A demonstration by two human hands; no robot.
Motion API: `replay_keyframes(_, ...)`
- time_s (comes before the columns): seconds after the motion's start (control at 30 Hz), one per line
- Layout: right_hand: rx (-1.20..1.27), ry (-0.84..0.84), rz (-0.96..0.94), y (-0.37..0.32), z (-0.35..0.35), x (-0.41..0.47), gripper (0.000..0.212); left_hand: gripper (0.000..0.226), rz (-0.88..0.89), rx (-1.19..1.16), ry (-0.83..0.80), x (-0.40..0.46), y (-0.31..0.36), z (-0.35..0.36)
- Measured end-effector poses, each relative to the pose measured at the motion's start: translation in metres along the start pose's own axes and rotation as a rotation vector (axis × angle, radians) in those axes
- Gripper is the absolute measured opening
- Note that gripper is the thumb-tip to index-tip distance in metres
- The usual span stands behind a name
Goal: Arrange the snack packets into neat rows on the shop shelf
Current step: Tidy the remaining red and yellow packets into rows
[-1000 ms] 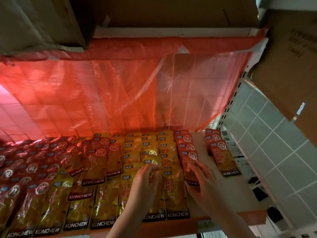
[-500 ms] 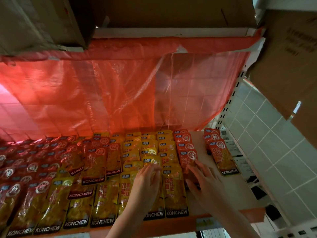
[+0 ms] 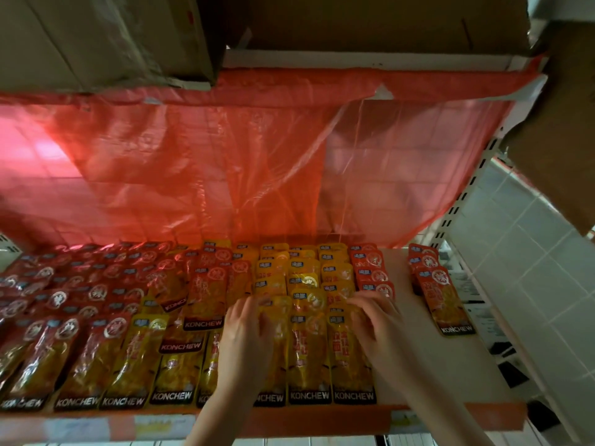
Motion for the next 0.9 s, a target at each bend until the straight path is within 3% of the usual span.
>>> replay_keyframes(0.3, 0.072, -0.24, -0.169, -0.081, 0.057, 0.03, 0.03, 0.046, -0.297, 0.134, 0.105, -0.006, -0.069, -0.056)
replay_keyframes(0.77, 0.107, -0.367, -0.193, -0.128, 0.12, 0.052, 0.028, 0.059, -0.274, 0.46, 0.04, 0.008, -0.075, -0.054)
replay_keyframes(0.9, 0.113, -0.393, -0.16, -0.127, 0.128, 0.049, 0.03, 0.059, -0.254, 0.381, 0.076, 0.008, -0.079, -0.059)
Point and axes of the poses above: each hand's wrist, its own x-axis towards the middle knuckle, its own z-axis out of the palm, y = z × x, the point moved 10 cm from there along x, towards the middle knuckle, and after that the axes turned 10 degrees about -y, right-handed, at the moved point
